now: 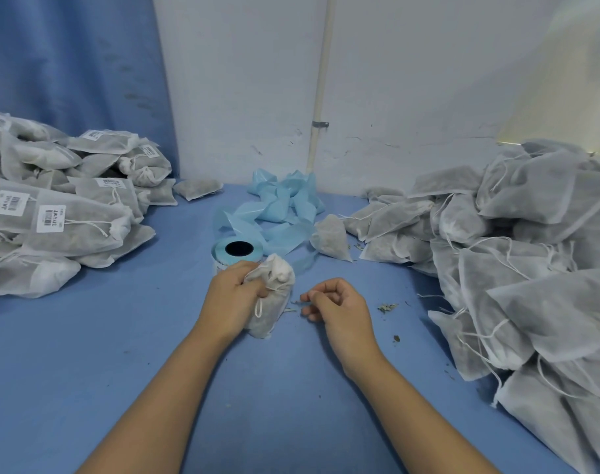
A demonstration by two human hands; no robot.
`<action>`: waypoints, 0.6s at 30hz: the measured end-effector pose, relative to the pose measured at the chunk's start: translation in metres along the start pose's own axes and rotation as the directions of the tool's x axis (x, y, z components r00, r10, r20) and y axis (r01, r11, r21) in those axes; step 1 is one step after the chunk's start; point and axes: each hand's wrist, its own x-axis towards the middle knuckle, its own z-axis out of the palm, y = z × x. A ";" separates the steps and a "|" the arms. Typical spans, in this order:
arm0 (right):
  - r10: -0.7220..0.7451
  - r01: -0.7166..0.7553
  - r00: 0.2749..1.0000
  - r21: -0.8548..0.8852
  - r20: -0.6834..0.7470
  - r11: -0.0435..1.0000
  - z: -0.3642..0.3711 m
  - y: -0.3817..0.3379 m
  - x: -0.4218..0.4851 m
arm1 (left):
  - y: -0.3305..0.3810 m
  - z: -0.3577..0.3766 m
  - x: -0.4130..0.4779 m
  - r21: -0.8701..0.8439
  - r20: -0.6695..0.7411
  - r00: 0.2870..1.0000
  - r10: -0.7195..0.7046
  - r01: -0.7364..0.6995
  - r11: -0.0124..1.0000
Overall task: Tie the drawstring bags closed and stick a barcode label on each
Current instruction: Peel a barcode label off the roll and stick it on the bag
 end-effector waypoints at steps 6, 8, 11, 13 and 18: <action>-0.422 0.345 0.906 -0.549 -0.016 0.761 -0.016 -0.001 0.001 | 0.012 0.014 -0.010 -0.088 0.229 0.972 0.047 -0.028 0.996; -0.380 0.342 0.921 -0.633 0.081 0.694 -0.020 -0.001 0.003 | 0.014 0.019 -0.013 -0.081 0.276 0.958 0.082 -0.062 0.995; -0.367 0.334 0.925 -0.661 0.094 0.671 -0.022 0.001 0.006 | 0.016 0.022 -0.016 -0.085 0.296 0.949 0.105 -0.084 0.993; -0.381 0.323 0.922 -0.683 0.069 0.655 -0.021 0.001 0.006 | 0.014 0.021 -0.016 -0.043 0.265 0.957 0.119 -0.112 0.993; -0.409 0.327 0.912 -0.671 0.038 0.665 -0.020 0.001 0.006 | 0.013 0.017 -0.014 -0.107 0.199 0.977 0.072 -0.052 0.993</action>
